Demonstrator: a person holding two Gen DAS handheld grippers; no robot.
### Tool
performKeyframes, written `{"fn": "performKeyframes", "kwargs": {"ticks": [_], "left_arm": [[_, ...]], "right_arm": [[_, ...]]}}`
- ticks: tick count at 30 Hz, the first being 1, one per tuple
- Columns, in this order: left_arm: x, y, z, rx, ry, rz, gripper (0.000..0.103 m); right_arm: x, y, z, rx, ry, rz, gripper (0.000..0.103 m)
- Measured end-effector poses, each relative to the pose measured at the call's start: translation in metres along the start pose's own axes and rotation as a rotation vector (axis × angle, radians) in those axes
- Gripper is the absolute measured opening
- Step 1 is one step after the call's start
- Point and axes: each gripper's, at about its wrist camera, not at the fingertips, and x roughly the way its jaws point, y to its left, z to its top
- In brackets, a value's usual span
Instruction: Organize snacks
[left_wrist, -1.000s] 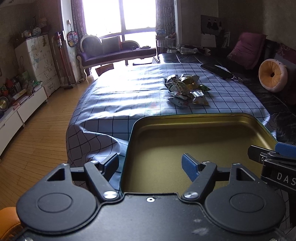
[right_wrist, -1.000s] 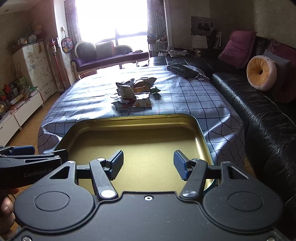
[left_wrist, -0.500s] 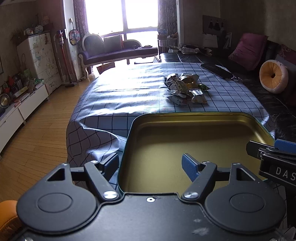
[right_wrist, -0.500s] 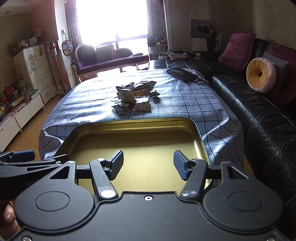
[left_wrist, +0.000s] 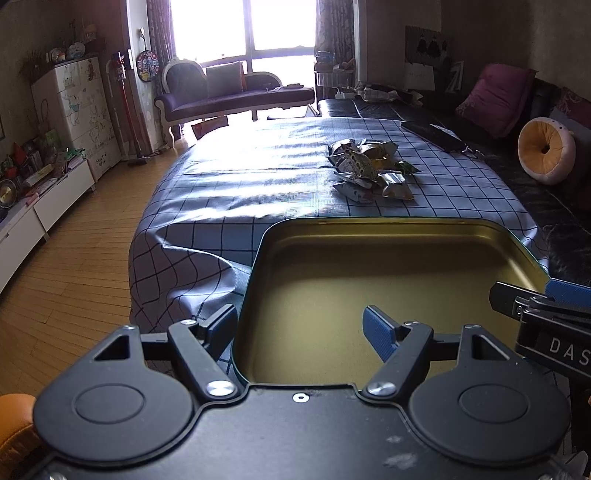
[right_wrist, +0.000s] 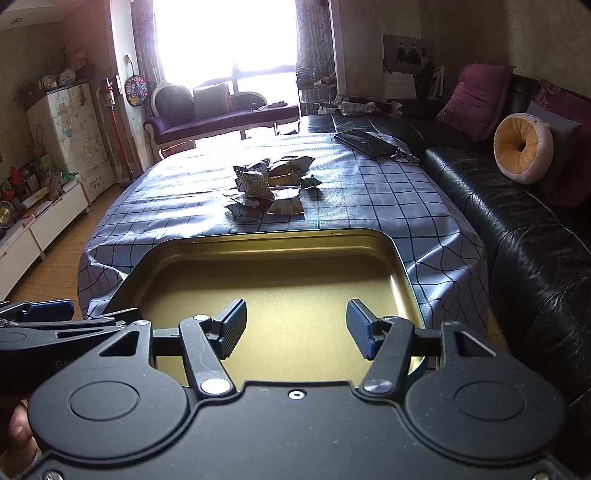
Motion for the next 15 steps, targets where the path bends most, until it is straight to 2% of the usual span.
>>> {"fn": "performKeyframes", "kwargs": {"ticks": [13, 15], "left_arm": [[0.0028, 0.0008, -0.0004, -0.008, 0.014, -0.010, 0.077], [0.0036, 0.0018, -0.0003, -0.014, 0.019, -0.016, 0.075]], "right_arm": [[0.0043, 0.0005, -0.0017, 0.001, 0.017, -0.001, 0.063], [0.0046, 0.0003, -0.0020, 0.000, 0.020, 0.001, 0.063]]}}
